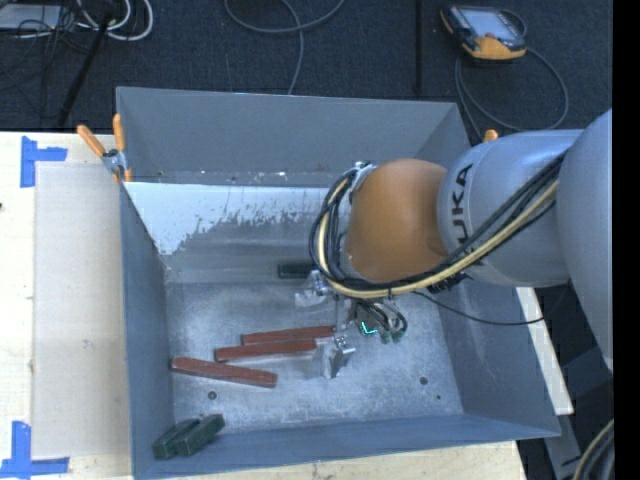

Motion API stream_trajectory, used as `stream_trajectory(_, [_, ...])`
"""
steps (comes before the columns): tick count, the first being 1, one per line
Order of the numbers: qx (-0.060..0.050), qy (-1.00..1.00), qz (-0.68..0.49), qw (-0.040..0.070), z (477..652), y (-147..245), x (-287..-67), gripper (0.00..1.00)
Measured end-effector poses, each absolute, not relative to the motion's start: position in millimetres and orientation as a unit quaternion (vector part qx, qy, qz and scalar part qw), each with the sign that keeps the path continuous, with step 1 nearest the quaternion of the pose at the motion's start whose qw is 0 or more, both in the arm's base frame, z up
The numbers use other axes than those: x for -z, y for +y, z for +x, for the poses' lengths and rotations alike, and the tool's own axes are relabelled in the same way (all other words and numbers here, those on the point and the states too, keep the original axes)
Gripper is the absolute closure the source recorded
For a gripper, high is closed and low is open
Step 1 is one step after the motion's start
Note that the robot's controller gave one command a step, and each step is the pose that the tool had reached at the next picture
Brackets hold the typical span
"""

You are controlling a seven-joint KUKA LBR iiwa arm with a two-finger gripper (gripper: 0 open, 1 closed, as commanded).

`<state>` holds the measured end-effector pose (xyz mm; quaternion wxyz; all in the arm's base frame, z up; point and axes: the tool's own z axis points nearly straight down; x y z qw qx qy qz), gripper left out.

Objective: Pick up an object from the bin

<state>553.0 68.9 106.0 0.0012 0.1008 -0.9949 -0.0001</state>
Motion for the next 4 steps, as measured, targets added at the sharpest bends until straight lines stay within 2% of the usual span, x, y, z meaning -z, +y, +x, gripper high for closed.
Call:
stream_trajectory(1, [0.0, -0.985, 0.171, 0.0, 559.4, 69, -145, 0.0])
stream_trajectory(2, [0.0, -0.966, 0.258, -0.004, 564.0, 84, -76, 1.0])
stream_trajectory(3, [0.0, -0.966, 0.258, -0.004, 564.0, 84, -76, 1.0])
stream_trajectory(4, [-0.001, -0.93, 0.368, -0.002, 535.0, 34, -217, 1.0])
